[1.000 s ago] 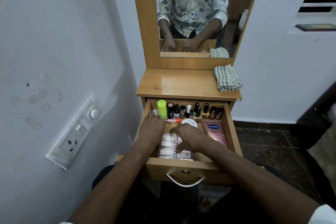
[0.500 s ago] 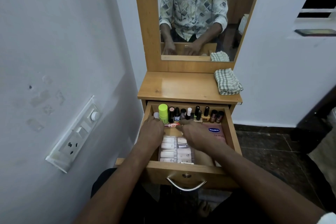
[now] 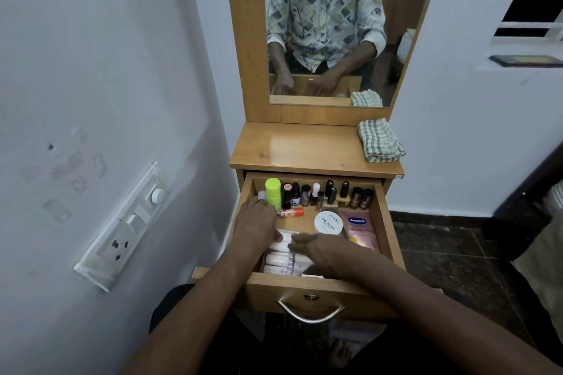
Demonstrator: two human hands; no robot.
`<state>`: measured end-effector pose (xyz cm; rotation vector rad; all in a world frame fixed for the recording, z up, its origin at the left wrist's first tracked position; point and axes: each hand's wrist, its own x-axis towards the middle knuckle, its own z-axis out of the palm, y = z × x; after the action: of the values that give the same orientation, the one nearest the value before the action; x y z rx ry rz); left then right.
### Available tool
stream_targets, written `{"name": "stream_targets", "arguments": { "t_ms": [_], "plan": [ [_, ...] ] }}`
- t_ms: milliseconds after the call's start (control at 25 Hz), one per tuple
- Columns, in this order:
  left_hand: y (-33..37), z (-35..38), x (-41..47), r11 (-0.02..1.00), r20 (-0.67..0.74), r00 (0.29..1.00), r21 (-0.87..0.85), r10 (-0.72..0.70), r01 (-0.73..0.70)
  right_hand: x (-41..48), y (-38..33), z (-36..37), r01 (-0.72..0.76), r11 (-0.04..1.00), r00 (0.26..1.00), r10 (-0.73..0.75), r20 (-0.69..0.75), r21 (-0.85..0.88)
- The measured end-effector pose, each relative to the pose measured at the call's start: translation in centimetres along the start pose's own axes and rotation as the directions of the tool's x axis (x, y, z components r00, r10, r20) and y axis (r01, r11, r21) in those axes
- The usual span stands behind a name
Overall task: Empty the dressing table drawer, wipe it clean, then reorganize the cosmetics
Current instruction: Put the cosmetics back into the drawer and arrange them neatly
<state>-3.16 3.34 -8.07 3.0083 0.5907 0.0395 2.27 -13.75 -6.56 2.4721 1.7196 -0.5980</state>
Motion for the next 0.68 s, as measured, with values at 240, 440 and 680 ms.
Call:
{"name": "stream_targets", "arguments": {
  "t_ms": [240,440,680],
  "plan": [
    [0.0,-0.1,-0.1,1.000,-0.007,1.000,-0.005,0.019,-0.019,1.0,3.9,-0.4,-0.152,0.988,0.966,0.141,-0.218,-0.036],
    [0.0,0.2,0.0,0.999,-0.009,1.000,0.038,0.013,-0.012,1.3,5.1,0.5,-0.196,0.936,0.966,0.133,-0.222,-0.293],
    [-0.1,0.3,0.3,0.996,-0.016,0.999,0.075,0.040,-0.038,0.9,4.3,-1.0,-0.153,0.943,0.951,0.059,-0.304,-0.295]
  ]
}}
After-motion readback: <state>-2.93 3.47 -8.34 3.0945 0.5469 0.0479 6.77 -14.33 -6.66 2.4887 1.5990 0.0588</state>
